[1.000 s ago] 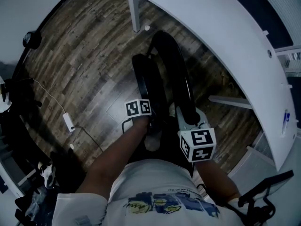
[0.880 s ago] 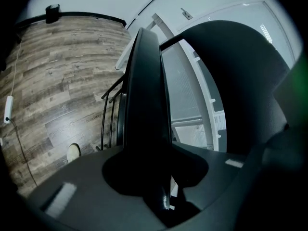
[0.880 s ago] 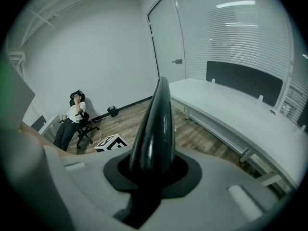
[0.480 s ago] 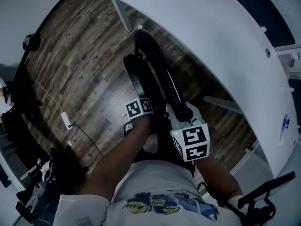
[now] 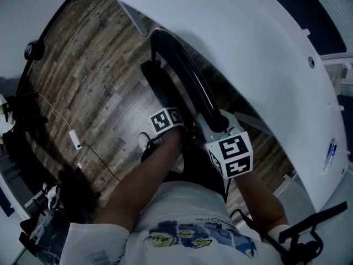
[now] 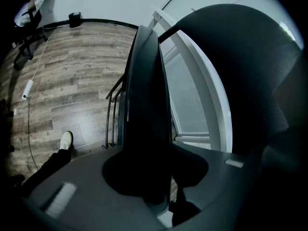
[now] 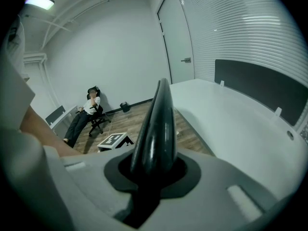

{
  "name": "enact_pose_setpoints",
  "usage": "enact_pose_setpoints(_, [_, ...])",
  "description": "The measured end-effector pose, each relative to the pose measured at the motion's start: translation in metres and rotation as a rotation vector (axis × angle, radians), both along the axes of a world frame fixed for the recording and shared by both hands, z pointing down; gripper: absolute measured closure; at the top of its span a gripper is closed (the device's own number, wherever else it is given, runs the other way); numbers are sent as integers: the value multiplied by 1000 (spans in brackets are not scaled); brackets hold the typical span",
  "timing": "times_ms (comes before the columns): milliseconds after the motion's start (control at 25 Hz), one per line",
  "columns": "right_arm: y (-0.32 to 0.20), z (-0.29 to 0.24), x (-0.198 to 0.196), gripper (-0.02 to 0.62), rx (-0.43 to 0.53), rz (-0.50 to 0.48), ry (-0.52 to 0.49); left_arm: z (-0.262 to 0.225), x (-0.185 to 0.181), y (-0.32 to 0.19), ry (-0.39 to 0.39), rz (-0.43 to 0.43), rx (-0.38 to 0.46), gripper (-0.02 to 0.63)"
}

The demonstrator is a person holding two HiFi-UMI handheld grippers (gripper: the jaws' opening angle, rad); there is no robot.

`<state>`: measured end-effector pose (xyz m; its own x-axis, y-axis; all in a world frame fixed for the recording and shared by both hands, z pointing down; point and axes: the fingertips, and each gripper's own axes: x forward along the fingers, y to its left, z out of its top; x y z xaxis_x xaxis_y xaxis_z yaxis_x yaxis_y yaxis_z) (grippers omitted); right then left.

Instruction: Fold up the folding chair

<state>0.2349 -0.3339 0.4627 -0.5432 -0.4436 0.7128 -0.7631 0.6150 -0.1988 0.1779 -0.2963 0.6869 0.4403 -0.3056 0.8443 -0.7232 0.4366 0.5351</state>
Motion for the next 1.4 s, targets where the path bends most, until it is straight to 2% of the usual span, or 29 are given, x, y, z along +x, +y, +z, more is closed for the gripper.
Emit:
enact_pose_setpoints(400, [-31,4,26,535,19,-101,16,6,35,-29,-52,-63,-71,476])
enact_pose_setpoints(800, [-66,5,41,538,52,-240,21,10,60,-62,-18,-153,-117,474])
enact_pose_setpoints(1200, [-95,11,69,538,57,-251,21,12,88,-91,23,-85,-185,474])
enact_pose_setpoints(1400, [-104,13,78,538,51,-249,8,11,96,-97,44,-39,-182,473])
